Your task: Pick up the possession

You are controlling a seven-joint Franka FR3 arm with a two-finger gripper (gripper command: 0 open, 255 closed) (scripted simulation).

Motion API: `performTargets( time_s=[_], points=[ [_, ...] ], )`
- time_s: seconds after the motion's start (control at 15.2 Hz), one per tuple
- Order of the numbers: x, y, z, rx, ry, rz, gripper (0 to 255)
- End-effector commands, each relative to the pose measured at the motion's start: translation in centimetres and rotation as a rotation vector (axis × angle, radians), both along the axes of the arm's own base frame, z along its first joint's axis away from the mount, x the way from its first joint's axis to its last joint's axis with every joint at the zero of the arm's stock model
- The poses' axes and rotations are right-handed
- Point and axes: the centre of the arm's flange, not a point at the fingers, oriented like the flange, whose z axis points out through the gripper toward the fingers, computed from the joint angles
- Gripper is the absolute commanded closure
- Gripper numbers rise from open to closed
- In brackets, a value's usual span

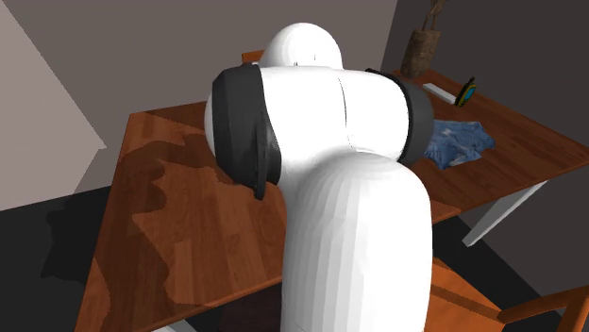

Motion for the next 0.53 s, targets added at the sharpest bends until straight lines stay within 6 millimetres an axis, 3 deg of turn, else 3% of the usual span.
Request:
performTargets(
  time_s=[0.0, 0.46],
  points=[
    [0.0, 0.0, 0.9, 0.0, 0.001, 0.0, 255],
    [0.0, 0.0, 4.6, 0.0, 0.001, 0.0, 255]
  ],
)
